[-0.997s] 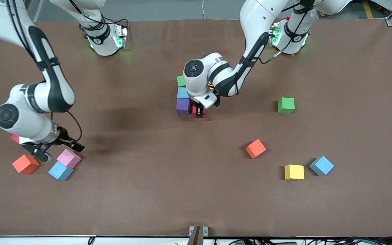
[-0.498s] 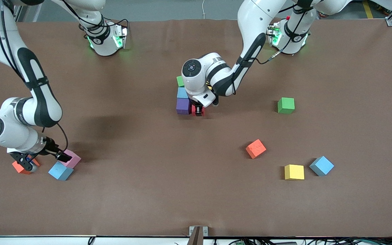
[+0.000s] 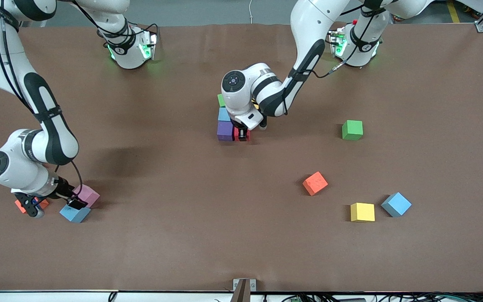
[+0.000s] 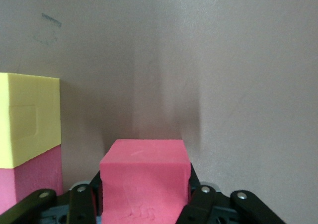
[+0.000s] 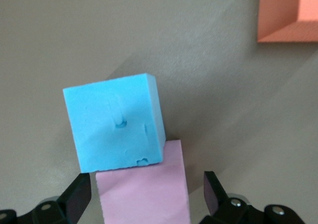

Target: Arrange 11 blocks into digit 3

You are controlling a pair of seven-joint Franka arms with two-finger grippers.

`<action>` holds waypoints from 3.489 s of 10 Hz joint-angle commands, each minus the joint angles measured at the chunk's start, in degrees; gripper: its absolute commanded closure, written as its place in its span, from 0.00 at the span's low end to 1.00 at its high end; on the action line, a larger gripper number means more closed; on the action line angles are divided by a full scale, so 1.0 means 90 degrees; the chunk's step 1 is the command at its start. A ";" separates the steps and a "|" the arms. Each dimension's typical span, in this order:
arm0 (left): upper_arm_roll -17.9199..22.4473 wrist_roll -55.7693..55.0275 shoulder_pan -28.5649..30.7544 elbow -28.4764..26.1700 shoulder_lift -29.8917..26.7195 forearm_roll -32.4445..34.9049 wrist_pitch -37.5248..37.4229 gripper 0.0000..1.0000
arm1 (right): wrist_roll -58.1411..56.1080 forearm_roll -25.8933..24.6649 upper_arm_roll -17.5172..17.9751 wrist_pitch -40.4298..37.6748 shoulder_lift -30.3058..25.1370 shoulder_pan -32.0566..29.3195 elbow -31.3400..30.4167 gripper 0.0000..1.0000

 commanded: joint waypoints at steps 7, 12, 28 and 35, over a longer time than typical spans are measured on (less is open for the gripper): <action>0.0051 -0.0037 -0.0063 0.0322 0.0159 0.0010 -0.0065 0.77 | -0.0150 -0.0270 0.0046 -0.0424 -0.0025 0.0086 -0.0051 0.64; 0.0051 -0.0037 -0.0082 0.0372 0.0228 0.0030 -0.0065 0.69 | -0.0209 -0.0652 0.0095 -0.1045 -0.0355 0.0416 0.0105 0.97; 0.0051 0.5280 0.2386 0.0108 -0.0993 0.0088 -0.0857 0.00 | -0.0103 -0.0496 0.1833 -0.1508 -0.0710 0.2770 -0.0177 0.95; 0.0051 0.8359 0.3267 -0.0438 -0.0915 0.0176 -0.0272 0.00 | 0.1575 -0.0496 0.1823 -0.0600 -0.0543 0.3806 -0.0763 0.95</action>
